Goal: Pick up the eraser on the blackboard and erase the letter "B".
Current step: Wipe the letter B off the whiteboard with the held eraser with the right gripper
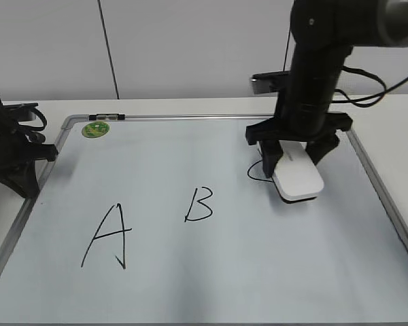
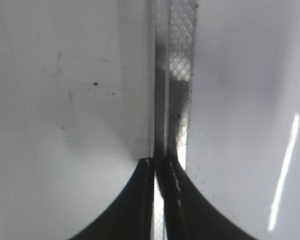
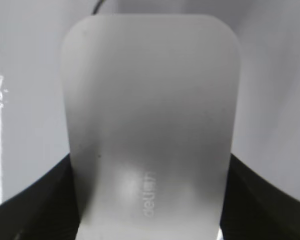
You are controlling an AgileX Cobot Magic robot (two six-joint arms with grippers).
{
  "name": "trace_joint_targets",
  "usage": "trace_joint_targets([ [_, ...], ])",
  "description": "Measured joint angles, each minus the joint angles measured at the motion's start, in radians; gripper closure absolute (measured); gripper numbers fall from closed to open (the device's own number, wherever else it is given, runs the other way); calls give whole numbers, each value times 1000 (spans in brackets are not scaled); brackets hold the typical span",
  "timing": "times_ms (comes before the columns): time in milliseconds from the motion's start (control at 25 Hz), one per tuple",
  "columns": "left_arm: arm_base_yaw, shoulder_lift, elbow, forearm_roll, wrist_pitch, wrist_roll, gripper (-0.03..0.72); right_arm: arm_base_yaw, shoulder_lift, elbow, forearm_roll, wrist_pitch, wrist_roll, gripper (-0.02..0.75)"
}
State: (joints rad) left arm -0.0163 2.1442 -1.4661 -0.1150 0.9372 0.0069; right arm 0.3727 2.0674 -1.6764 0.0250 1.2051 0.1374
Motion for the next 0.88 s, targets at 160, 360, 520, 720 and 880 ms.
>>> trace_joint_targets([
  [160,0,0,0,0,0,0,669,54,96,-128,6,4,0,218],
  [360,0,0,0,0,0,0,669,116,177,-201,34,8,-1,218],
  [520,0,0,0,0,0,0,669,145,226,-214,51,8,-2,218],
  [720,0,0,0,0,0,0,669,154,249,-224,57,10,-5,218],
  [880,0,0,0,0,-2,0,669,154,251,-228,57,10,-7,218],
])
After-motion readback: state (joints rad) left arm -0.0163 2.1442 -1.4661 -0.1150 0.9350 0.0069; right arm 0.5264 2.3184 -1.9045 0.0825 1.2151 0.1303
